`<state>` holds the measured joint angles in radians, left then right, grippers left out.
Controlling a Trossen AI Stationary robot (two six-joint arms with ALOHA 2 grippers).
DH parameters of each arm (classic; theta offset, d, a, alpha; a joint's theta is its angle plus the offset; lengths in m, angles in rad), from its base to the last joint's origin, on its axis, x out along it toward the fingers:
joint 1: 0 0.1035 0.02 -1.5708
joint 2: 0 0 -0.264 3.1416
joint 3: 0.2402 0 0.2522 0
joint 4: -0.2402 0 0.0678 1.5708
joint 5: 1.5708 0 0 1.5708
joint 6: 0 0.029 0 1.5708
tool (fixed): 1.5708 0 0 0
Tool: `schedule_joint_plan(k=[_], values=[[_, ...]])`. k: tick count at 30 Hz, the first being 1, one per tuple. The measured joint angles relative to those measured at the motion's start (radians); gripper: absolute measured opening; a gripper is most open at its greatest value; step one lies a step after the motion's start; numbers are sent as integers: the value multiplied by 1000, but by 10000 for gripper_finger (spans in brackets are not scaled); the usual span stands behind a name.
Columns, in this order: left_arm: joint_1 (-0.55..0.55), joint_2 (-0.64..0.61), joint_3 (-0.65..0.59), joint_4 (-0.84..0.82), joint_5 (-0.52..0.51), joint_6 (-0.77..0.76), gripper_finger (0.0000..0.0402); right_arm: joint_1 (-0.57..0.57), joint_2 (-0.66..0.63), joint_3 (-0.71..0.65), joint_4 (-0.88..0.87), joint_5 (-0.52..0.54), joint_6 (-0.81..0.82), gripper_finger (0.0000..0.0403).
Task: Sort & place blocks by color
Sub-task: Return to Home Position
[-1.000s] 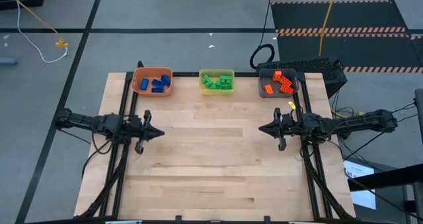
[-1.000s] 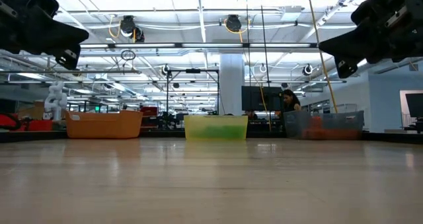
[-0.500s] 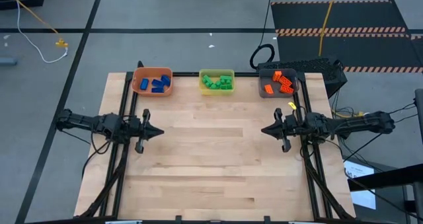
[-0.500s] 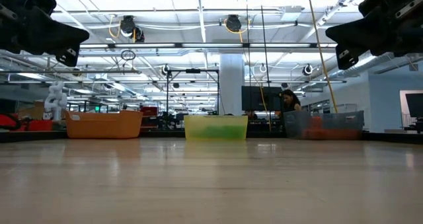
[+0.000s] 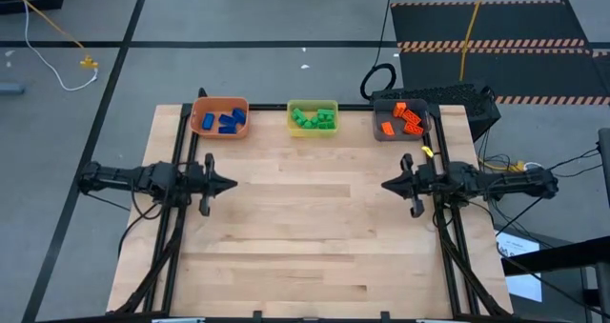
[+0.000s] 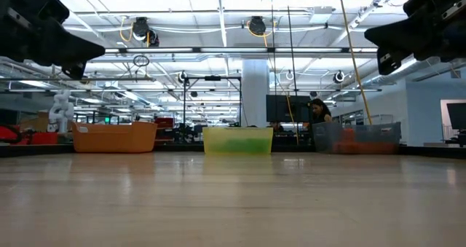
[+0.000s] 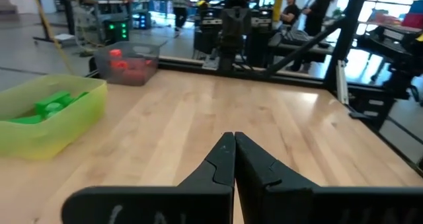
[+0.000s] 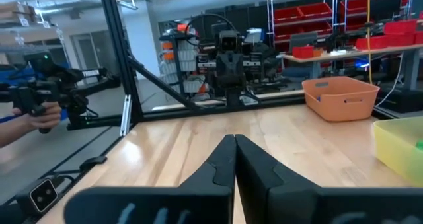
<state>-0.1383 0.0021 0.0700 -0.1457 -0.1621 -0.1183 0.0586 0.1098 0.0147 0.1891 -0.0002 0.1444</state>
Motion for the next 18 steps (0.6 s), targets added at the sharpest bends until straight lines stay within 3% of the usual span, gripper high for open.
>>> schedule_joint_plan(k=[8, 18], values=[[41, 0, 0, -2, -4, -16, 2, 0, -81, 0, -93, 1, 1, 0], [66, 0, 0, -4, 13, 20, 7, 0, -88, -1, -97, 2, 1, 0]])
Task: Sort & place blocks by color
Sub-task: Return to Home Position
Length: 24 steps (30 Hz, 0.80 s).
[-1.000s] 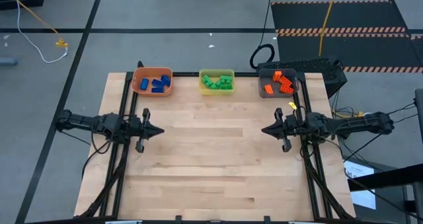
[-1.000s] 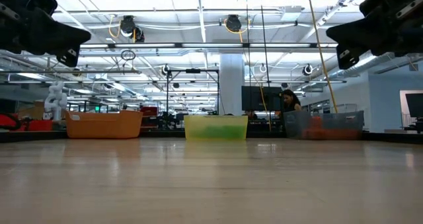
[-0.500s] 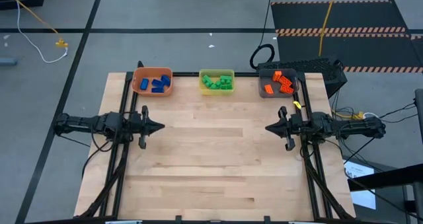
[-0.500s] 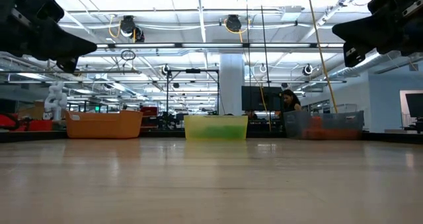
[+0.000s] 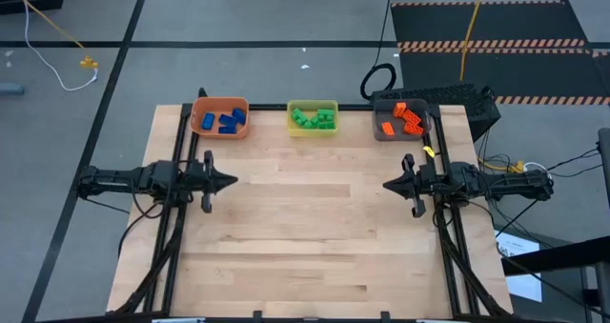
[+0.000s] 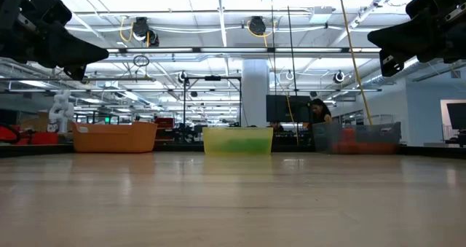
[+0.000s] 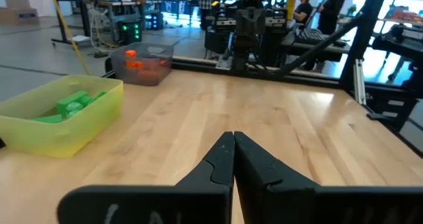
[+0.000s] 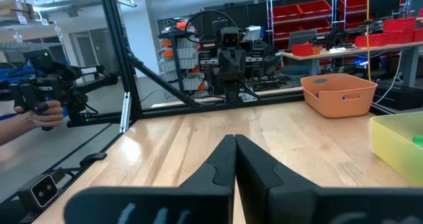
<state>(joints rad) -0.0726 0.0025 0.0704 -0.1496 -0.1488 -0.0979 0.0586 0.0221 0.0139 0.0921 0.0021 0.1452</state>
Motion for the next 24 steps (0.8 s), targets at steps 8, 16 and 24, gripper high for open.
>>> schedule_joint_plan(k=[8, 16, 24], values=[[0, 0, 0, 0, 18, 36, 17, 0, 0, 0, 0, 0, 0, 0], [0, 0, 0, 2, 18, 41, 3, 0, 0, 0, 0, -2, -1, 0], [0, 0, 0, 3, 18, 41, 26, 0, 0, 0, 0, -2, -1, 0]])
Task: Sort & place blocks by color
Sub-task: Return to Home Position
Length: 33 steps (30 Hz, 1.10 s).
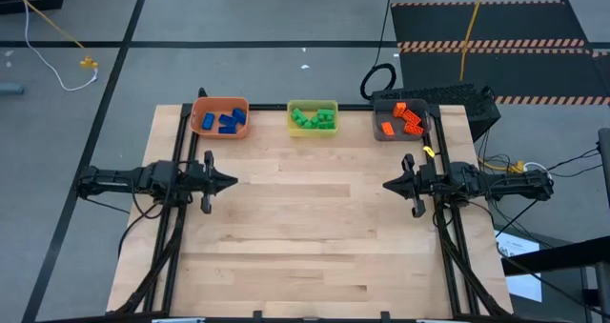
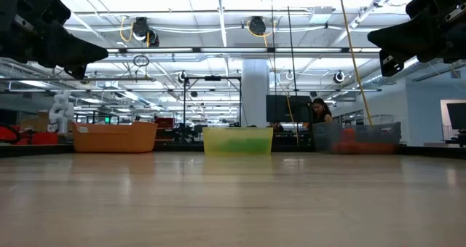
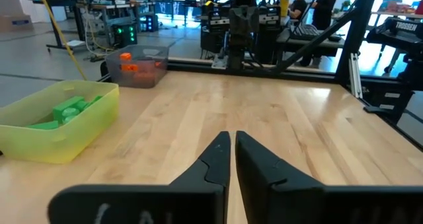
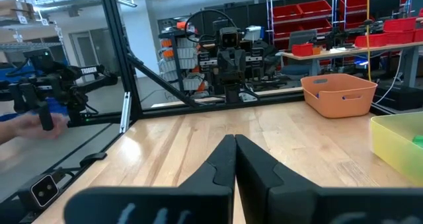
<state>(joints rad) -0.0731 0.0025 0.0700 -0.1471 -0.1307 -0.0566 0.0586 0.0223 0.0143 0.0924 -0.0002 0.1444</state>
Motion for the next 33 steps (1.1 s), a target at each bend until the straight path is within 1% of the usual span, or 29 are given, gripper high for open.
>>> schedule_joint_plan(k=[4, 33], values=[[0, 0, 0, 0, 0, 0, 32, 0, 0, 0, 0, 0, 0, 0], [0, 0, 0, 2, 1, 0, 33, 0, 0, 0, 0, -1, 0, 0]])
